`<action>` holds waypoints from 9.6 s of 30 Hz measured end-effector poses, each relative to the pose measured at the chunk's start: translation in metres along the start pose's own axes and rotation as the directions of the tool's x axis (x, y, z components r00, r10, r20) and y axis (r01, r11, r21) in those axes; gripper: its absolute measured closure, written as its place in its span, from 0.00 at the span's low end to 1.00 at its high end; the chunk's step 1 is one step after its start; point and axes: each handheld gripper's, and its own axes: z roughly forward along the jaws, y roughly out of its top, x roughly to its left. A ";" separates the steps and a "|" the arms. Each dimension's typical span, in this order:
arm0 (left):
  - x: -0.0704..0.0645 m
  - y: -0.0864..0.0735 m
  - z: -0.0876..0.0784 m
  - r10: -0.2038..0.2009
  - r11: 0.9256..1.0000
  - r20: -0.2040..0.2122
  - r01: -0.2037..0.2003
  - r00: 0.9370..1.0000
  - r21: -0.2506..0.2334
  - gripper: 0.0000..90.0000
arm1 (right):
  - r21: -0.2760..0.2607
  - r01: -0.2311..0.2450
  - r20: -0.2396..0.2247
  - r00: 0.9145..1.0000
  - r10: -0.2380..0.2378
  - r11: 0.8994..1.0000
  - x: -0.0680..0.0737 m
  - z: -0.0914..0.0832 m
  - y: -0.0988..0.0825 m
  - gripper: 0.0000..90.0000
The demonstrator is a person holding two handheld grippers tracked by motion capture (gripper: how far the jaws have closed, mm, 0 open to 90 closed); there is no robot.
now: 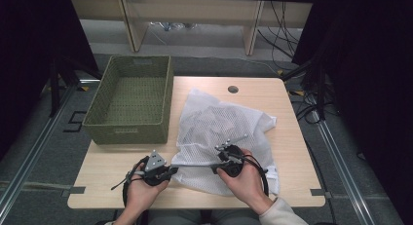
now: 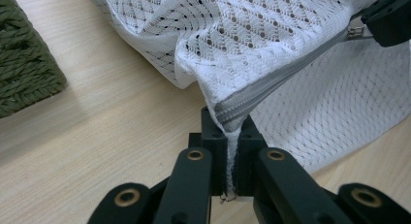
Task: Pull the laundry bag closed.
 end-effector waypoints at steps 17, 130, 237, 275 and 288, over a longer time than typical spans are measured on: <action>0.001 0.000 0.001 0.011 1.000 0.005 -0.011 1.000 -0.009 0.96 | 0.002 -0.019 0.012 1.000 0.019 1.000 -0.004 -0.002 -0.004 0.97; 0.001 -0.001 0.001 -0.002 1.000 -0.018 0.002 1.000 -0.011 0.96 | -0.028 -0.087 0.093 0.992 0.089 0.996 -0.024 -0.027 -0.027 0.97; 0.005 -0.001 -0.002 -0.025 1.000 -0.026 0.024 0.999 -0.019 0.96 | -0.043 -0.144 0.133 0.980 0.148 0.989 -0.049 -0.050 -0.056 0.97; 0.015 -0.003 -0.006 -0.071 0.996 -0.037 0.069 0.997 -0.051 0.96 | -0.034 -0.187 0.136 0.972 0.190 0.982 -0.055 -0.043 -0.056 0.97; 0.019 -0.004 -0.009 -0.068 0.997 -0.048 0.065 0.997 -0.047 0.96 | -0.019 -0.183 0.122 0.975 0.184 0.983 -0.061 -0.041 -0.056 0.97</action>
